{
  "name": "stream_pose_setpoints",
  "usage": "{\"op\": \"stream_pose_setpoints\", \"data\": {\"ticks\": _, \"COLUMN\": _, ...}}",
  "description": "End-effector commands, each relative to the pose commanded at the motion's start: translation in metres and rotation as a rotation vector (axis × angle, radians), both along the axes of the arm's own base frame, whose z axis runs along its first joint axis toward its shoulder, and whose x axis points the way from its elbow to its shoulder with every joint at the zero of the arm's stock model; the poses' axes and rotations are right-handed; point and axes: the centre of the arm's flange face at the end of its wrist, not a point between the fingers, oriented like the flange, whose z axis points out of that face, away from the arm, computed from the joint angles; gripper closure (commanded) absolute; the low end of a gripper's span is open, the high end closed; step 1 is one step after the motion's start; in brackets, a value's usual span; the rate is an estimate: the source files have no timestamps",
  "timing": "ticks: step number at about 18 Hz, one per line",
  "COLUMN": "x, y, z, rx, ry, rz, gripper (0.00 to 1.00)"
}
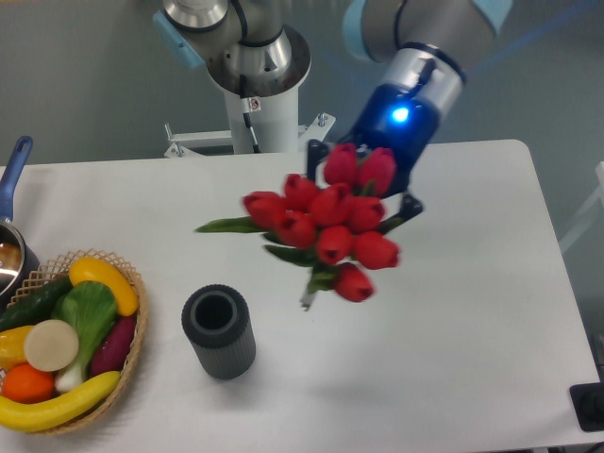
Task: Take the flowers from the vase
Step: 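Lift the gripped tulips up out of the grey vase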
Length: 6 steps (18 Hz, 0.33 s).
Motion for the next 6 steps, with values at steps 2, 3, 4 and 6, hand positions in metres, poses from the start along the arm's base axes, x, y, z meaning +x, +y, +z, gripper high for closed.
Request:
{"op": "stream_pose_setpoints", "data": {"ticks": 2, "x": -0.003, "y": -0.006, "z": -0.011, "rx": -0.006, "ry": -0.004, "rz": 0.006, "gripper": 0.67}}
{"op": "stream_pose_setpoints", "data": {"ticks": 3, "x": -0.007, "y": -0.011, "z": -0.017, "rx": -0.008, "ry": 0.007, "rz": 0.008, "gripper": 0.67}}
{"op": "stream_pose_setpoints", "data": {"ticks": 4, "x": -0.006, "y": -0.013, "z": -0.023, "rx": -0.009, "ry": 0.016, "rz": 0.001, "gripper": 0.67}}
{"op": "stream_pose_setpoints", "data": {"ticks": 6, "x": -0.006, "y": -0.013, "z": -0.025, "rx": -0.005, "ry": 0.013, "rz": -0.002, "gripper": 0.67}}
